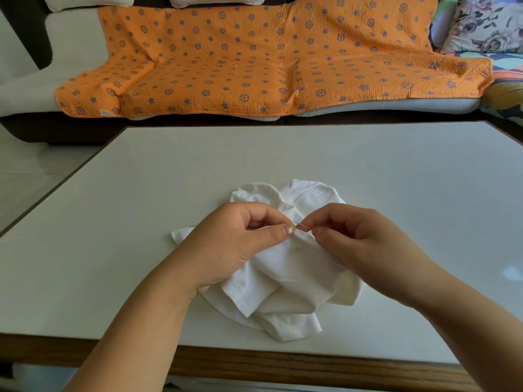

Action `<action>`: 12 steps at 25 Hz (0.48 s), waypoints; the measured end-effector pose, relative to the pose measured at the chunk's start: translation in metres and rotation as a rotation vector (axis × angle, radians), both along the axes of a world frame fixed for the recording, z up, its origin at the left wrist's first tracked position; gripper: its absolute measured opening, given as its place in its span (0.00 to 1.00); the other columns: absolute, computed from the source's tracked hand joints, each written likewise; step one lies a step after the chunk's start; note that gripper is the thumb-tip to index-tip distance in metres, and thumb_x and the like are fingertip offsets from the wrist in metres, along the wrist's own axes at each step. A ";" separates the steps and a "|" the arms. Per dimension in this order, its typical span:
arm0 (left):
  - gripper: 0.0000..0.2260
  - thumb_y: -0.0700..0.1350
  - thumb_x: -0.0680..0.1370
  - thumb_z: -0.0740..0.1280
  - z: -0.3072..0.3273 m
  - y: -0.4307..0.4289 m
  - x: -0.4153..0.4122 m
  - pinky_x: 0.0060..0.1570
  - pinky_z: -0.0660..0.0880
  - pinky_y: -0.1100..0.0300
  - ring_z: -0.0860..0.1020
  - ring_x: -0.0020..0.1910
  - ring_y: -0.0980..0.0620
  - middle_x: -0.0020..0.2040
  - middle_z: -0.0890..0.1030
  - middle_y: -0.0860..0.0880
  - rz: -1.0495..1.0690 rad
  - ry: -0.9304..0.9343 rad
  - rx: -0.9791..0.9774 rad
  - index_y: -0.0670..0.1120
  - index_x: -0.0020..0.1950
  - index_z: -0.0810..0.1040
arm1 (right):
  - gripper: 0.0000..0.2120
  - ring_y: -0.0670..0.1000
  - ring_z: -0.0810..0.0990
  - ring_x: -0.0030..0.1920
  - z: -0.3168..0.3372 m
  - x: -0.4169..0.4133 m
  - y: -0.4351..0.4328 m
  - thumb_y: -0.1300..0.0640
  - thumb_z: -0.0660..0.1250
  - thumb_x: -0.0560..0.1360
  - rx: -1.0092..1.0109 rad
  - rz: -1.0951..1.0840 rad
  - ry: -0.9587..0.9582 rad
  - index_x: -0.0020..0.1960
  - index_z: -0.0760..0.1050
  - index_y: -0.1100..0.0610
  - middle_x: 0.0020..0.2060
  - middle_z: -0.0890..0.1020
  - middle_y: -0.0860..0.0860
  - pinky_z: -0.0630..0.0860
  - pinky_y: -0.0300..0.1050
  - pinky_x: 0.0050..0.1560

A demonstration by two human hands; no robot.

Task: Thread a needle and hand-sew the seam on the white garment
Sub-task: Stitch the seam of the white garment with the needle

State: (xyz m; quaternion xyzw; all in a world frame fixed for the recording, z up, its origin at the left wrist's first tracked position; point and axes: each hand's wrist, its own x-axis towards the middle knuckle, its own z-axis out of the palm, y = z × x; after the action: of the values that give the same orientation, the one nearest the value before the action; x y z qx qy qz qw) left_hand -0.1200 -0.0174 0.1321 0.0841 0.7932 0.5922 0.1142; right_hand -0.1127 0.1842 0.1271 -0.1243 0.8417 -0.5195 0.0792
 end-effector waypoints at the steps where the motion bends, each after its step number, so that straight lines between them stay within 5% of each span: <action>1: 0.03 0.44 0.75 0.72 0.000 -0.001 0.000 0.47 0.73 0.72 0.82 0.45 0.62 0.42 0.86 0.55 0.010 0.006 0.003 0.49 0.46 0.85 | 0.11 0.60 0.76 0.39 0.000 0.000 0.001 0.55 0.62 0.77 0.006 0.005 -0.011 0.46 0.81 0.42 0.43 0.81 0.61 0.71 0.49 0.41; 5: 0.02 0.44 0.75 0.72 0.001 -0.003 -0.001 0.45 0.73 0.73 0.82 0.44 0.62 0.41 0.86 0.56 0.029 0.023 0.000 0.49 0.45 0.85 | 0.11 0.59 0.80 0.45 0.000 -0.003 0.004 0.56 0.63 0.76 0.022 0.005 -0.046 0.45 0.82 0.44 0.42 0.83 0.55 0.73 0.46 0.43; 12: 0.03 0.45 0.75 0.71 0.000 -0.003 -0.001 0.47 0.74 0.70 0.82 0.45 0.62 0.43 0.86 0.55 0.019 0.005 0.015 0.50 0.45 0.85 | 0.08 0.52 0.76 0.40 0.000 -0.002 0.003 0.55 0.65 0.78 -0.062 0.056 -0.098 0.47 0.82 0.45 0.45 0.81 0.60 0.72 0.48 0.45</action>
State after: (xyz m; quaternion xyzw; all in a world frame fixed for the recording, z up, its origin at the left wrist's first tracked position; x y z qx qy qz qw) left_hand -0.1211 -0.0205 0.1323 0.0786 0.7899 0.5988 0.1061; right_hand -0.1151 0.1874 0.1270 -0.1248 0.8166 -0.5482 0.1309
